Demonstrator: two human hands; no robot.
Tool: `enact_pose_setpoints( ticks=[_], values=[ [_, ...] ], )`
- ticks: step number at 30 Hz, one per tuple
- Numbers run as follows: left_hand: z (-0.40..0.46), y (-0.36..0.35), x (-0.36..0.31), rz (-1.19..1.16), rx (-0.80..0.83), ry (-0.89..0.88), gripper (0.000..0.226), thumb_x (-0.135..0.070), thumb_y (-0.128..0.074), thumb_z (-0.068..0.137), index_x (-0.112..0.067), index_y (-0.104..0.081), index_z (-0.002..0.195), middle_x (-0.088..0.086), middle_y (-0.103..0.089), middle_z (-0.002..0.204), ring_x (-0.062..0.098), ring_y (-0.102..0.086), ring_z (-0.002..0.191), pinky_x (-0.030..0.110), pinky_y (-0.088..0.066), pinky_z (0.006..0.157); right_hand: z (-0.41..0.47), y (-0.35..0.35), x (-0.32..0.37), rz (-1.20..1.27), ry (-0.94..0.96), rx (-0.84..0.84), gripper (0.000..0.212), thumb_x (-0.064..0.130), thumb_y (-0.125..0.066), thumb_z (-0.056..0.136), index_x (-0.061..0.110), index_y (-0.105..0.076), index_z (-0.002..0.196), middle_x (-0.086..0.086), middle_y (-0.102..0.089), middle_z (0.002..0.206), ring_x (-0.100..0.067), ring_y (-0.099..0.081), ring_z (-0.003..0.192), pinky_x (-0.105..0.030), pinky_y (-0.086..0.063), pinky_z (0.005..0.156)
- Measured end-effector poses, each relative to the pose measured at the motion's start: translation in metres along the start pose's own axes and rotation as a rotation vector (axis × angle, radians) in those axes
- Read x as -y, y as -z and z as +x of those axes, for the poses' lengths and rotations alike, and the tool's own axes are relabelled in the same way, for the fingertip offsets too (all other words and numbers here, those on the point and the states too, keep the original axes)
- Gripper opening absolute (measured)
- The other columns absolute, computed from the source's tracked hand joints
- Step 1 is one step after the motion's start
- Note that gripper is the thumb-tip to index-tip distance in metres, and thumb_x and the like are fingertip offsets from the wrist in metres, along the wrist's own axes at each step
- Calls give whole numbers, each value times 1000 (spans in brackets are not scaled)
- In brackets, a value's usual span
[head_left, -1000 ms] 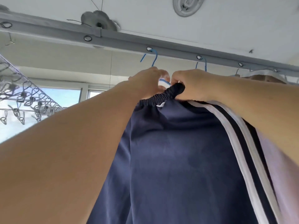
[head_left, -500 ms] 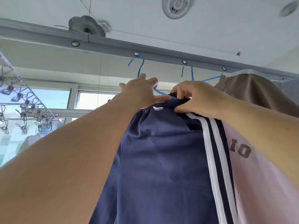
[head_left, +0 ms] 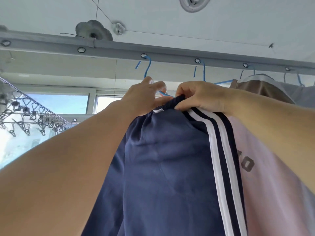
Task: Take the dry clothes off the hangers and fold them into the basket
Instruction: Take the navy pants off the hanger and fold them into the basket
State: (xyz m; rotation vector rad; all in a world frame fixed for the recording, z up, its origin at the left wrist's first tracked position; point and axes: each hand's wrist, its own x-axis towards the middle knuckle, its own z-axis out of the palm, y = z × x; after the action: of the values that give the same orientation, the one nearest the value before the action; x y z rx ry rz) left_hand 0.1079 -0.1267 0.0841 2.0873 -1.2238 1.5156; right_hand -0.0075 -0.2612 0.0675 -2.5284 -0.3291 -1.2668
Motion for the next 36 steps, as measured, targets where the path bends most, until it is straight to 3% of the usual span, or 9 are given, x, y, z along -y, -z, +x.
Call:
enact_pose_setpoints(
  ticks=[4,7,12,14,16,20,25,30,36],
  values=[
    [-1,5,-1,17,-6,-18,46,-56,-45,86,-24,-52,118,0,-48,129,22,-51,110,26,-29,83,-2,-4,-6,367,-53,62,21,7,-67,78,21,-57,66,-2,-58,68,-15,-52,63,-30,-41,67],
    [0,5,-6,41,-5,-14,49,-59,-45,84,-21,-51,116,0,-50,125,21,-52,107,27,-31,83,-8,-6,-13,593,-59,86,20,12,-68,75,22,-60,60,-12,-57,86,-19,-52,70,-31,-41,70],
    [1,6,-8,50,-43,-15,47,-57,-46,85,-20,-52,114,-2,-51,125,19,-51,109,25,-28,82,-15,-9,-15,726,-86,79,29,18,-54,87,20,-57,58,4,-57,53,-8,-55,48,-15,-45,48],
    [0,5,-8,38,-46,-18,46,-57,-45,86,-19,-53,113,-1,-52,123,20,-51,108,25,-27,82,-16,-10,-12,723,-98,66,34,20,-54,87,20,-60,54,5,-58,51,-6,-56,46,-16,-45,47],
    [0,4,-5,31,-42,-22,48,-59,-43,86,-19,-53,111,0,-53,122,21,-51,107,26,-28,83,-18,-11,-11,639,-64,50,21,20,-59,84,21,-57,63,7,-57,53,-5,-54,49,-20,-44,52],
    [-2,4,-2,23,-29,-14,53,-61,-42,84,-18,-51,112,0,-51,124,21,-51,107,28,-29,83,-30,-12,-13,600,-25,62,16,33,-68,69,25,-55,71,7,-56,68,-10,-50,71,-31,-35,77],
    [-3,6,-7,5,-7,31,60,-66,-43,79,-18,-52,113,3,-50,126,24,-50,110,31,-32,86,-47,-10,-15,640,42,34,13,28,-68,67,26,-58,75,9,-61,69,-6,-56,68,-27,-40,74],
    [-3,11,-18,-13,38,61,78,-80,-34,62,-21,-51,111,1,-50,122,25,-50,109,42,-39,96,-72,0,-21,559,102,15,34,16,-70,62,22,-59,94,10,-63,76,-4,-58,73,-16,-46,74],
    [-2,17,-29,-54,68,67,86,-80,-32,54,-21,-50,114,1,-49,127,23,-49,112,43,-39,96,-99,23,-21,577,11,204,66,-1,-72,60,19,-55,120,-3,-67,109,-19,-64,101,-27,-55,85]
  ],
)
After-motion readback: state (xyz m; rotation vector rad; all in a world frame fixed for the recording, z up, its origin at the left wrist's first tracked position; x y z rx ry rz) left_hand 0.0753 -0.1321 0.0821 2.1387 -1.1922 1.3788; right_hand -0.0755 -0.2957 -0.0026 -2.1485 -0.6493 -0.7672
